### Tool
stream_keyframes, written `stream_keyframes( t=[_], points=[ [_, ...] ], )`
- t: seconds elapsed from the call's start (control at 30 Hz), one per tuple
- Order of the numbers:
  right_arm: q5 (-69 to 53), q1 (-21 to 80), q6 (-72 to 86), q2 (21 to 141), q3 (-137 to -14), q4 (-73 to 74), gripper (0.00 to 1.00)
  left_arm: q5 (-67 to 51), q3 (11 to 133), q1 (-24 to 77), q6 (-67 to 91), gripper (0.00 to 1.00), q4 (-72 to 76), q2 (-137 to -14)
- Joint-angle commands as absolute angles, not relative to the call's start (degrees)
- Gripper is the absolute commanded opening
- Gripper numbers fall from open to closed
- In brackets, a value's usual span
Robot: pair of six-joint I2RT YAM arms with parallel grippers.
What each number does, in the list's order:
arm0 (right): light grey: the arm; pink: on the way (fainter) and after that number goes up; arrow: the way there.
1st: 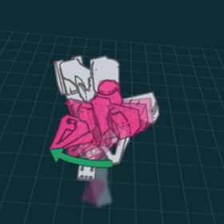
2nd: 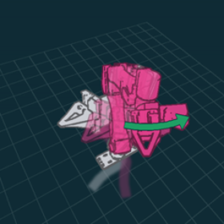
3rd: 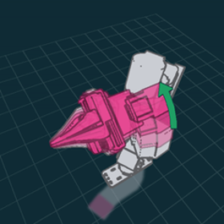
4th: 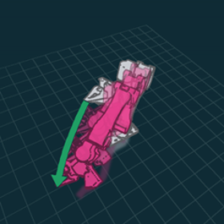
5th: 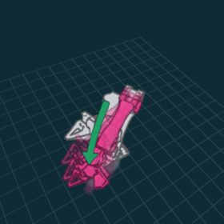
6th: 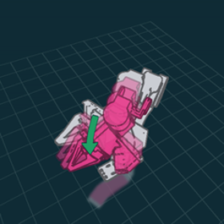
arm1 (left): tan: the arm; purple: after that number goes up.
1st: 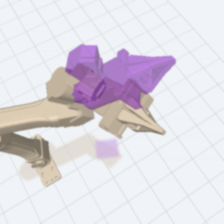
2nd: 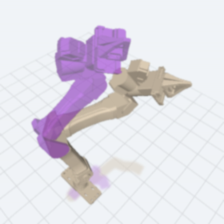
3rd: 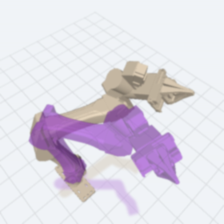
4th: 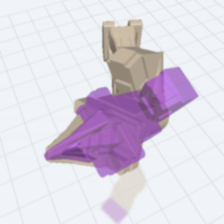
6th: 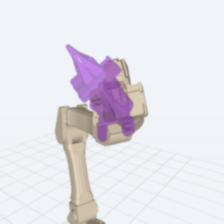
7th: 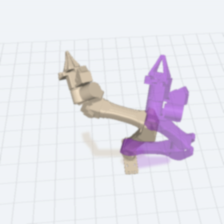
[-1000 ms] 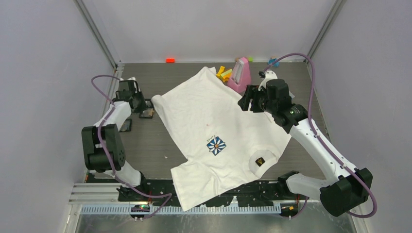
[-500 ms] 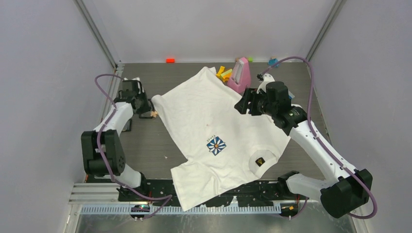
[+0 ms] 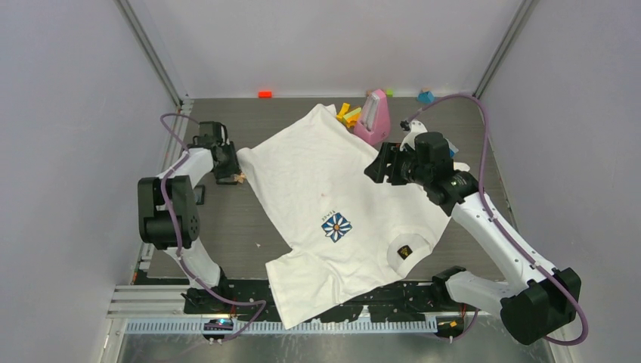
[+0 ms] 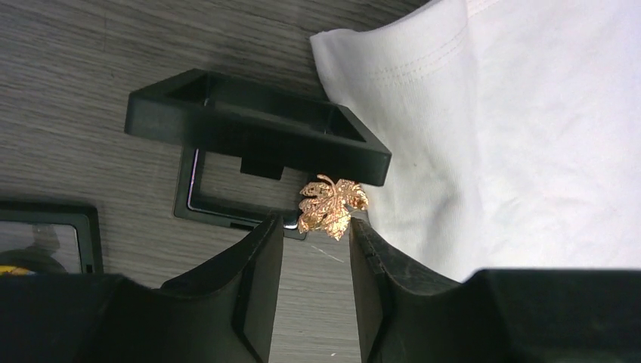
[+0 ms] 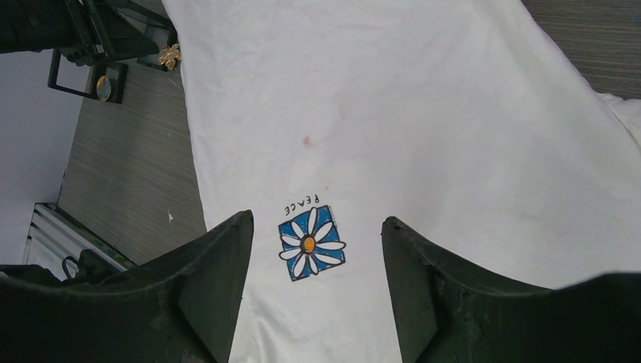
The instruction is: Pin the brooch onto the clothing
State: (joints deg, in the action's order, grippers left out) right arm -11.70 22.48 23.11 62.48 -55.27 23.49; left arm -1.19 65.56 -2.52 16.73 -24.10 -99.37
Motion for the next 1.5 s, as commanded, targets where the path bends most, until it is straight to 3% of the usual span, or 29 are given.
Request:
stream_keyframes(
  t=[0.0, 1.03, 1.17, 1.27, 1.47],
  points=[
    [-13.0, 22.3, 24.0, 61.4, -54.9, 20.4, 0.68, -2.0, 68.7, -2.7, 14.4, 0.4, -23.0, -101.1],
    [-13.4, 22.3, 24.5, 62.3, -54.8, 19.8, 0.68, -4.6, 73.1, -3.0, 15.0, 0.41, -27.0, -108.5],
    [-13.4, 22.3, 24.6, 62.5, -54.8, 19.6, 0.68, -4.6, 73.2, -3.1, 15.7, 0.33, -27.3, -108.8],
    [-13.4, 22.3, 24.6, 62.6, -54.7, 19.6, 0.68, -4.6, 72.7, -3.1, 16.8, 0.22, -27.4, -107.8],
    [-13.2, 22.3, 24.5, 62.9, -54.8, 19.6, 0.68, -5.7, 70.3, -3.1, 18.1, 0.12, -26.6, -103.1]
  ],
)
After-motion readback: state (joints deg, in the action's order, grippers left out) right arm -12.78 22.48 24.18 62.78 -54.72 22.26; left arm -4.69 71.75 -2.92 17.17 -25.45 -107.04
